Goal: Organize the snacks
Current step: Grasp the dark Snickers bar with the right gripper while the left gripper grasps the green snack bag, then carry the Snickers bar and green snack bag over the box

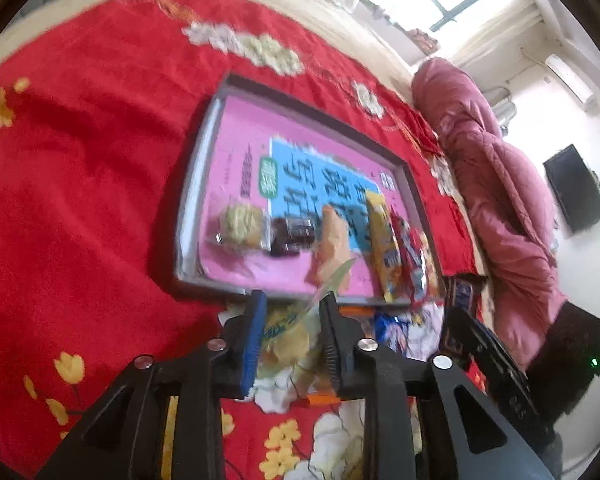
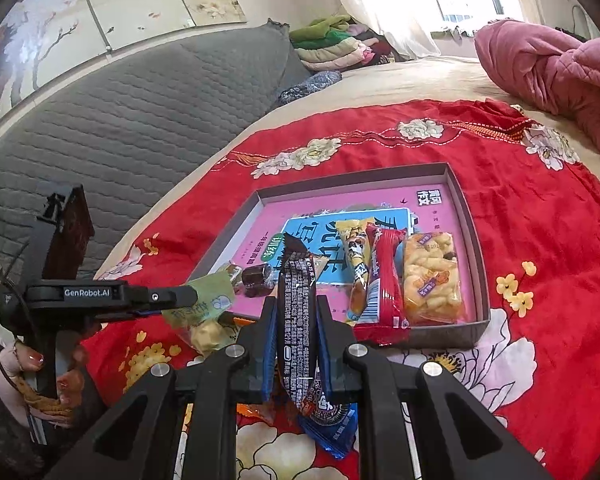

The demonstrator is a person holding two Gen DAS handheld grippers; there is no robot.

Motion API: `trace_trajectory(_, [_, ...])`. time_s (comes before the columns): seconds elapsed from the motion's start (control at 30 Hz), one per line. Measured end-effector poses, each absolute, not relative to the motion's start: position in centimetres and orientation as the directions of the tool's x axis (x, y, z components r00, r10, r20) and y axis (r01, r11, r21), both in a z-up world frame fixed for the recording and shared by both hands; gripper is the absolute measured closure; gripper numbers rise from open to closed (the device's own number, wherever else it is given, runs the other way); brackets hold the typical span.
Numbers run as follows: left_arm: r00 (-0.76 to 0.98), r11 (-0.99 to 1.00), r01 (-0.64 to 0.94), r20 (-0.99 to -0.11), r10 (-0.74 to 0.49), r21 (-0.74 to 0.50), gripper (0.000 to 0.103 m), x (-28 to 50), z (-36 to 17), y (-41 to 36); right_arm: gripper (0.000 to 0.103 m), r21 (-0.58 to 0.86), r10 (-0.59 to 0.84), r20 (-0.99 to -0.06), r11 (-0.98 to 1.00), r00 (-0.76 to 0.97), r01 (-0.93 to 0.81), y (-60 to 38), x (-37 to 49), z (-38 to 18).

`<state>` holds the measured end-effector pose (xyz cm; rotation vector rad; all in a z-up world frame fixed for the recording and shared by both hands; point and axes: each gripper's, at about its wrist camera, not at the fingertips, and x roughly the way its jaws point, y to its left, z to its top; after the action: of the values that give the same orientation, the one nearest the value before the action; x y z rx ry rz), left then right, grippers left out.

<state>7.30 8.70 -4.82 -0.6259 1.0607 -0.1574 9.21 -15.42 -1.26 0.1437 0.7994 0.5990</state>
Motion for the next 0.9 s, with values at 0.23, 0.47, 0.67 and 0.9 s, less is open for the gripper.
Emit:
trace_trajectory(0.23, [0.461, 0.800, -0.171, -0.764, -0.451, -0.575, 0.040, 6.2, -6.3, 8.9, 0.085, 0.360, 0.565, -0.627, 0.821, 0.536, -0.444, -15.7, 9.3, -1.3])
trace_trajectory(0.47, [0.423, 0.809, -0.164, -0.782, -0.459, -0.564, 0.040, 6.6, -7.8, 7.7, 0.085, 0.364, 0.565, -0.631, 0.821, 0.532, -0.440, -15.7, 9.5, -1.6])
trace_trajectory(0.67, [0.410, 0.811, -0.176, -0.791, -0.455, -0.558, 0.040, 7.1, -8.7, 6.9, 0.085, 0.360, 0.565, -0.637, 0.819, 0.524, -0.446, -15.3, 9.5, -1.8])
trace_trajectory(0.9, [0.416, 0.810, -0.205, -0.798, -0.436, -0.550, 0.055, 7.8, -9.3, 6.9, 0.085, 0.349, 0.561, -0.646, 0.820, 0.517, -0.454, -14.8, 9.5, -2.2])
